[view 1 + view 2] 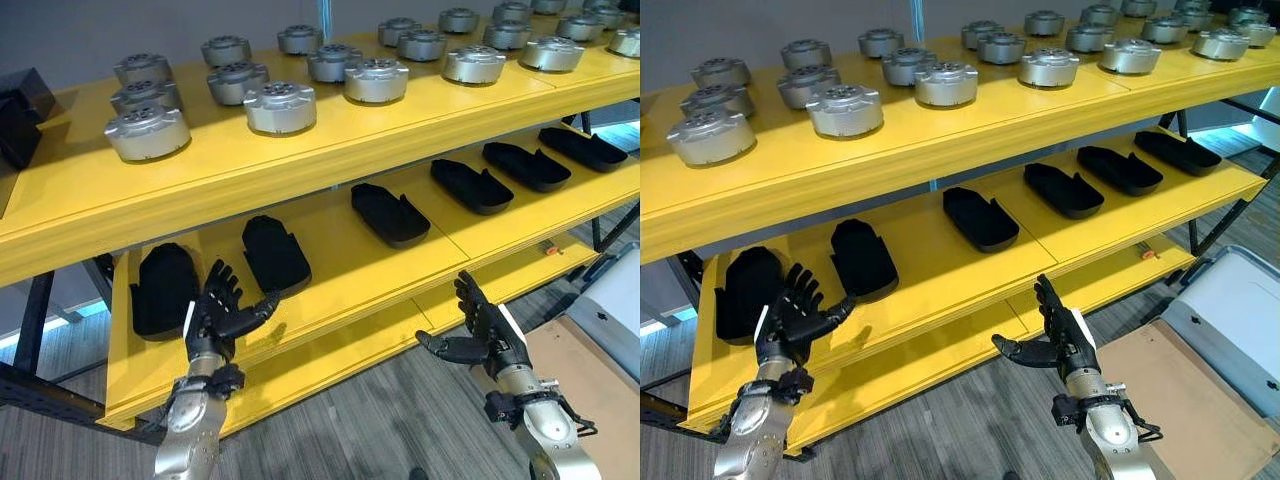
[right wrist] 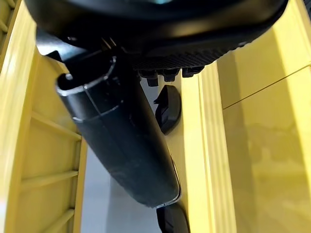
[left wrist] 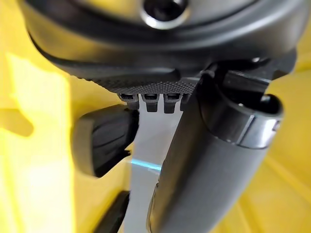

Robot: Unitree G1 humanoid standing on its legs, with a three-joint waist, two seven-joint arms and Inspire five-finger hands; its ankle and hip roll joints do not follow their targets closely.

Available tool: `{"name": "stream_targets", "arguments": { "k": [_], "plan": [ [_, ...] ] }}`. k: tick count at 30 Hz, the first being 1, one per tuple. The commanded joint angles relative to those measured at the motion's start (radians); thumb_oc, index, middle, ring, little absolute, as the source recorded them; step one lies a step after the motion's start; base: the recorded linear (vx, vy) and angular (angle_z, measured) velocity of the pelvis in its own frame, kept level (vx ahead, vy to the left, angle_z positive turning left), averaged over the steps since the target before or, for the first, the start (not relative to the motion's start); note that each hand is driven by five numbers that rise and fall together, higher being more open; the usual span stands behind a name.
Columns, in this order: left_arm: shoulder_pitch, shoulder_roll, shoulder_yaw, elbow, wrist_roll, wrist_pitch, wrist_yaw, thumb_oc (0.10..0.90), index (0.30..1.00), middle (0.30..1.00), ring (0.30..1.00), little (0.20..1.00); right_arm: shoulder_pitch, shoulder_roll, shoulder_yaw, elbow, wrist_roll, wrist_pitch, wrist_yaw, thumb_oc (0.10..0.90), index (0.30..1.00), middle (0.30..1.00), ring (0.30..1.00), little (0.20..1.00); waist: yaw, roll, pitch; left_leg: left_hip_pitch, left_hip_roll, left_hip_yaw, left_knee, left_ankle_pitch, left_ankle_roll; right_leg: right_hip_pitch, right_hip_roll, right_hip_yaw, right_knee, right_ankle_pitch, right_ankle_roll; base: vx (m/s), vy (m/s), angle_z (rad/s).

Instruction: Move parts from the plastic box to the shelf.

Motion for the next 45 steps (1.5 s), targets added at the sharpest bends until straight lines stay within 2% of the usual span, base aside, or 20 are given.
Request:
{"name": "stream_targets", "arguments": {
  "k": [1,2,4,6,8,9,11,13,14,16,19,22,32,45],
  "plan": [
    [-0.091,0.038,0.033,-0.073,-0.085,-0.095,-0.095,0.9,1.0,1.0,1.0,1.0,-0.098,-0.047,-0.072,-0.079,0.034,-0.149,0.021,0.9,1.0,1.0,1.0,1.0,0.023,-0.02,-0.039,-0.038,0.074,-0.084,0.001,0.138,-0.025,-0.024,0.074,0.007,0.147,-0.154,-0.087,-0.06,-0.165,-0.01],
    [-0.075,0.033,0.027,-0.083,-0.098,-0.091,-0.11,0.9,1.0,1.0,1.0,1.0,-0.098,-0.051,-0.074,-0.083,0.038,-0.152,0.021,0.9,1.0,1.0,1.0,1.0,0.025,-0.016,-0.032,-0.051,0.08,-0.099,0.0,0.164,-0.032,-0.02,0.085,0.001,0.14,-0.153,-0.095,-0.1,-0.188,0.16],
    [-0.055,0.013,-0.004,-0.077,-0.124,-0.084,-0.138,0.9,1.0,1.0,1.0,1.0,-0.094,-0.049,-0.078,-0.096,0.048,-0.167,0.02,0.9,1.0,1.0,1.0,1.0,0.03,-0.012,-0.006,-0.1,0.081,-0.125,0.002,0.249,-0.049,0.003,0.098,-0.036,0.109,-0.145,-0.112,-0.15,-0.149,0.61],
    [-0.061,0.01,-0.019,-0.065,-0.13,-0.083,-0.15,0.9,1.0,1.0,1.0,1.0,-0.093,-0.048,-0.084,-0.098,0.055,-0.172,0.012,0.9,1.0,1.0,1.0,1.0,0.025,-0.032,0.013,-0.142,0.055,-0.072,0.066,0.224,-0.018,0.012,0.084,-0.061,0.093,-0.136,-0.121,-0.17,-0.099,0.65],
    [-0.062,0.009,-0.027,-0.061,-0.131,-0.079,-0.162,0.9,1.0,1.0,1.0,1.0,-0.09,-0.047,-0.078,-0.102,0.05,-0.173,0.012,0.9,1.0,1.0,1.0,1.0,0.02,-0.055,0.025,-0.151,0.027,-0.032,0.171,0.139,0.008,0.001,0.061,-0.076,0.083,-0.116,-0.124,-0.18,-0.087,0.86],
    [-0.05,0.008,-0.026,-0.063,-0.128,-0.077,-0.172,0.9,1.0,1.0,1.0,1.0,-0.08,-0.041,-0.078,-0.107,0.056,-0.171,0.022,0.9,1.0,1.0,1.0,1.0,0.024,-0.066,0.029,-0.144,-0.009,-0.045,0.229,0.055,0.022,0.003,0.046,-0.079,0.069,-0.102,-0.12,-0.11,-0.055,0.61],
    [-0.041,0.007,-0.034,-0.068,-0.126,-0.072,-0.183,0.9,1.0,1.0,1.0,1.0,-0.06,-0.027,-0.079,-0.11,0.069,-0.168,0.041,0.9,1.0,1.0,1.0,1.0,0.019,-0.087,0.025,-0.148,-0.068,-0.053,0.322,-0.049,0.044,0.003,0.026,-0.099,0.036,-0.074,-0.114,-0.09,-0.014,0.15],
    [-0.026,0.012,-0.049,-0.083,-0.118,-0.065,-0.202,0.9,1.0,1.0,1.0,1.0,-0.041,-0.007,-0.078,-0.111,0.078,-0.166,0.048,0.9,1.0,1.0,1.0,1.0,0.014,-0.096,0.018,-0.124,-0.106,-0.051,0.302,-0.114,0.061,0.007,0.016,-0.116,0.022,-0.065,-0.104,-0.02,0.054,0.44],
    [-0.014,0.009,-0.053,-0.084,-0.116,-0.065,-0.208,0.9,1.0,1.0,1.0,1.0,-0.029,0.002,-0.078,-0.109,0.087,-0.167,0.051,0.9,1.0,1.0,1.0,1.0,0.011,-0.091,0.012,-0.103,-0.108,-0.041,0.272,-0.126,0.065,0.008,0.019,-0.122,0.019,-0.064,-0.1,0.03,0.114,0.58],
    [0.008,0.009,-0.071,-0.067,-0.091,-0.065,-0.218,0.9,1.0,1.0,1.0,1.0,-0.008,0.021,-0.083,-0.106,0.09,-0.171,0.045,0.9,1.0,1.0,1.0,1.0,0.01,-0.073,-0.007,-0.062,-0.127,-0.046,0.173,-0.101,0.072,0.006,0.021,-0.131,0.02,-0.055,-0.088,0.06,0.172,0.31],
    [0.034,0.012,-0.08,-0.069,-0.033,-0.08,-0.208,0.9,1.0,1.0,1.0,1.0,0.017,0.032,-0.077,-0.104,0.067,-0.175,0.041,0.9,1.0,1.0,1.0,1.0,0.006,-0.065,-0.031,-0.016,-0.132,-0.038,0.06,-0.077,0.072,-0.001,0.008,-0.135,0.025,-0.048,-0.073,0.06,0.18,0.11],
    [0.047,0.007,-0.097,-0.04,-0.023,-0.082,-0.201,0.9,1.0,1.0,1.0,1.0,0.015,0.041,-0.056,-0.081,0.054,-0.175,0.027,0.9,1.0,1.0,1.0,1.0,0.012,-0.067,-0.044,0.012,-0.146,-0.035,-0.002,-0.069,0.081,-0.011,-0.01,-0.135,0.023,-0.033,-0.054,0.02,0.148,0.07],
    [0.046,0.022,-0.126,0.042,0.082,-0.093,-0.154,0.9,1.0,1.0,1.0,1.0,-0.012,0.064,0.047,0.005,0.074,-0.134,0.012,0.9,1.0,1.0,1.0,1.0,0.029,-0.096,-0.051,0.009,-0.198,-0.028,-0.008,-0.101,0.118,-0.054,-0.061,-0.097,0.027,0.016,-0.006,-0.03,0.09,0.03],
    [0.04,0.017,-0.141,0.087,0.109,-0.092,-0.119,0.9,1.0,1.0,1.0,1.0,-0.02,0.068,0.115,0.045,0.082,-0.116,0.009,0.9,1.0,1.0,1.0,1.0,0.031,-0.107,-0.064,0.024,-0.194,-0.021,-0.008,-0.104,0.117,-0.035,-0.062,-0.085,0.018,0.012,-0.006,0.0,0.007,-0.05]
  ]
}}
